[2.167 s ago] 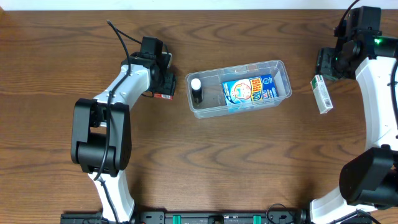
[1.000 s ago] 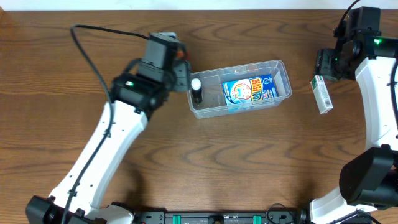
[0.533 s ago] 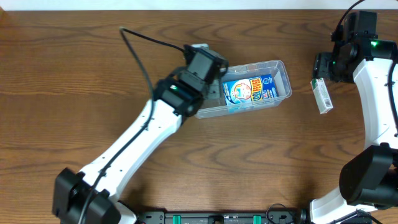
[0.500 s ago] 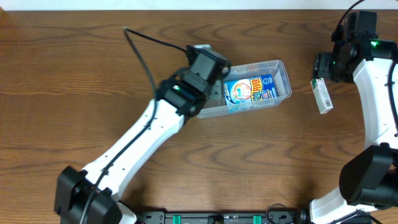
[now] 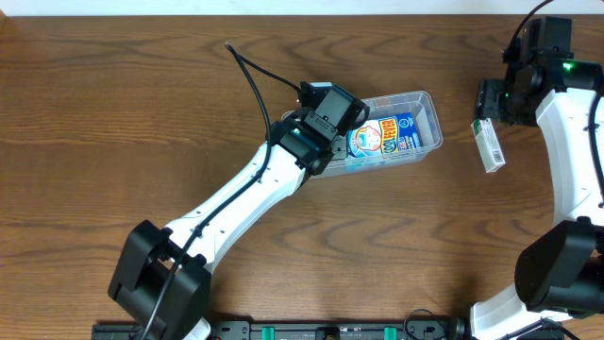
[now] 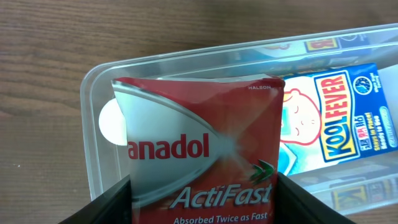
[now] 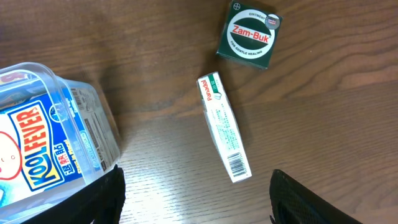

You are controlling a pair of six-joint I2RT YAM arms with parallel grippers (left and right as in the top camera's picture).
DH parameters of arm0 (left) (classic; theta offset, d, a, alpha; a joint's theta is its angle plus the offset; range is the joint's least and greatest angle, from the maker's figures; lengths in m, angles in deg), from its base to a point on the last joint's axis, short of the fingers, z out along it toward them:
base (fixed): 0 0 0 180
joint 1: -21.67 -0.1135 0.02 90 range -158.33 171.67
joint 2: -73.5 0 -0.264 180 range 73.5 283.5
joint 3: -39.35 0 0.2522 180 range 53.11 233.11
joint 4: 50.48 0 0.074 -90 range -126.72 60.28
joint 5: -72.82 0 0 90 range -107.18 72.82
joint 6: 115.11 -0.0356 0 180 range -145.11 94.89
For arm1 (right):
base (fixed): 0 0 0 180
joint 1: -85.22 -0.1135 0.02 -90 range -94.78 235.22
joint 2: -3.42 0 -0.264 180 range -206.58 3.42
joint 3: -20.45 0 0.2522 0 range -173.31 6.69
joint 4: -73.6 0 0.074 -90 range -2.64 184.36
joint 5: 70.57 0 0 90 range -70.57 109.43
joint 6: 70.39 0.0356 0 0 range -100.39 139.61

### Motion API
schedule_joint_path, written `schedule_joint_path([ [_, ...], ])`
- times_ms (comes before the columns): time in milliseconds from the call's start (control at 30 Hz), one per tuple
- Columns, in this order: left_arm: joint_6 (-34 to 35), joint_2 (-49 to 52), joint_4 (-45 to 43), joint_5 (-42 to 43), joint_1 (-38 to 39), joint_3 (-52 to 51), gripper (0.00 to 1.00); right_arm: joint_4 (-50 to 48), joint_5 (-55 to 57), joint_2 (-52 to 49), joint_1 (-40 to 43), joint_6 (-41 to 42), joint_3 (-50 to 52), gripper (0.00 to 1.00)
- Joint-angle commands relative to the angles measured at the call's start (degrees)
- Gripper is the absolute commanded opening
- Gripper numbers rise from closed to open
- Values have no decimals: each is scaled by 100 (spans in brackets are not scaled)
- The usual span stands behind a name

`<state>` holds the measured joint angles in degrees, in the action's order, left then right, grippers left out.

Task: Pack container
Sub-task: 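Carry the red Panadol box with the left gripper over the container, then lower the red Panadol box into the container beside the bottle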

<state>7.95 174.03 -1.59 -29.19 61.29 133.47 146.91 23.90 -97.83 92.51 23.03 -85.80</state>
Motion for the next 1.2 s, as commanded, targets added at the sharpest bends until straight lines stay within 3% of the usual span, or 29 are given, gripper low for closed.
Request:
schedule_joint_path([
  [0, 76, 87, 17, -136, 13, 118, 64, -2, -42, -11, 31, -4, 48, 72],
  [200, 365, 173, 85, -127, 26, 114, 64, 0, -42, -11, 28, -4, 48, 72],
  [1167, 369, 511, -68, -422, 337, 96, 64, -387, -153, -11, 26, -9, 450, 72],
])
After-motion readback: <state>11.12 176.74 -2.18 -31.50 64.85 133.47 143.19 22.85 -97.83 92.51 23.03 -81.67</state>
